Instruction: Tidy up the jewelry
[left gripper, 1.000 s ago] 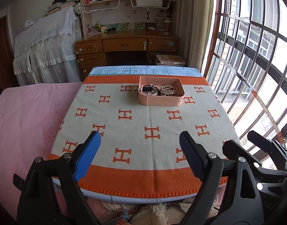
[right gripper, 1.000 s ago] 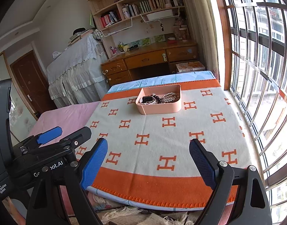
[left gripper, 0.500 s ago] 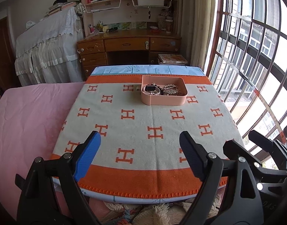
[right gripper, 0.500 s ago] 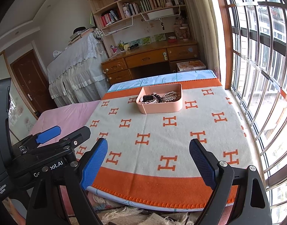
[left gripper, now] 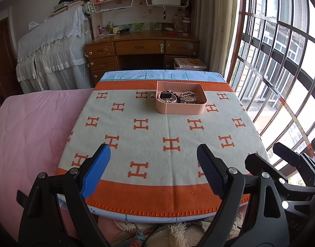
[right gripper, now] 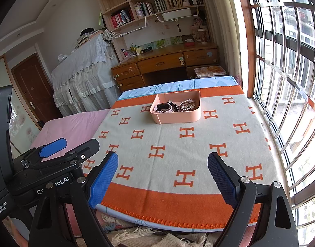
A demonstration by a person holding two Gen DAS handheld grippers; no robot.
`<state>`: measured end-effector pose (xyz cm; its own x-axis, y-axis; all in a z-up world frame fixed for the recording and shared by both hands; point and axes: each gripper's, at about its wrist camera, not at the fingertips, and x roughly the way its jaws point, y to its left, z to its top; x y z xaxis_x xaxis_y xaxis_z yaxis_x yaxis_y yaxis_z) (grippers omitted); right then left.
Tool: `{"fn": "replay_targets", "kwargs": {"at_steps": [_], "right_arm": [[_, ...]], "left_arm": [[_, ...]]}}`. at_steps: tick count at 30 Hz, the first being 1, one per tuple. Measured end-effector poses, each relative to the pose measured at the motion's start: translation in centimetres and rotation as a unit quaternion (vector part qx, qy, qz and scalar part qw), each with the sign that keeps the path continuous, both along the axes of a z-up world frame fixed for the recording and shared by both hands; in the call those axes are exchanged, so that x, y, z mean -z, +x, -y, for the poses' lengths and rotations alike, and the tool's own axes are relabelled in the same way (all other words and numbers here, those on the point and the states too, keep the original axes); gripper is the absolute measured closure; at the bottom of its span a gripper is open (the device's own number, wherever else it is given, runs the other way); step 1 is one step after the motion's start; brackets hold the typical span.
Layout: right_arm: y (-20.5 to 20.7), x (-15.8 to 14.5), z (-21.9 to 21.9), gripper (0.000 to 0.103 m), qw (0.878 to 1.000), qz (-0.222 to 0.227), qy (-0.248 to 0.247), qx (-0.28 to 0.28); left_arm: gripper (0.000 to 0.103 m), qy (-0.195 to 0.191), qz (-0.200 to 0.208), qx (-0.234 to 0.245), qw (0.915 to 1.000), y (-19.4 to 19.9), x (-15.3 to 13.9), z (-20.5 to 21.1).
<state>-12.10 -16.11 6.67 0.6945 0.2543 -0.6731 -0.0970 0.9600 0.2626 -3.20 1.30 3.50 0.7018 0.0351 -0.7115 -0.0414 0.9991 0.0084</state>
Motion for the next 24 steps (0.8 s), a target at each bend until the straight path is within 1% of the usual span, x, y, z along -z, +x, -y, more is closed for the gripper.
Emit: {"fn": "replay_targets", "kwargs": {"at_steps": [18, 24], "right_arm": [[0.0, -0.1, -0.2, 0.013, 1.000, 0.000, -0.001, 0.000], [0.3, 0.3, -0.4, 0.013, 1.000, -0.004, -0.002, -0.005]], "left_arm": [[0.019, 0.000, -0.001, -0.001, 1.0000, -0.1, 0.1, -0.2], [0.019, -0.002, -0.006, -0.004, 1.0000, -0.4, 1.1, -1.0]]}}
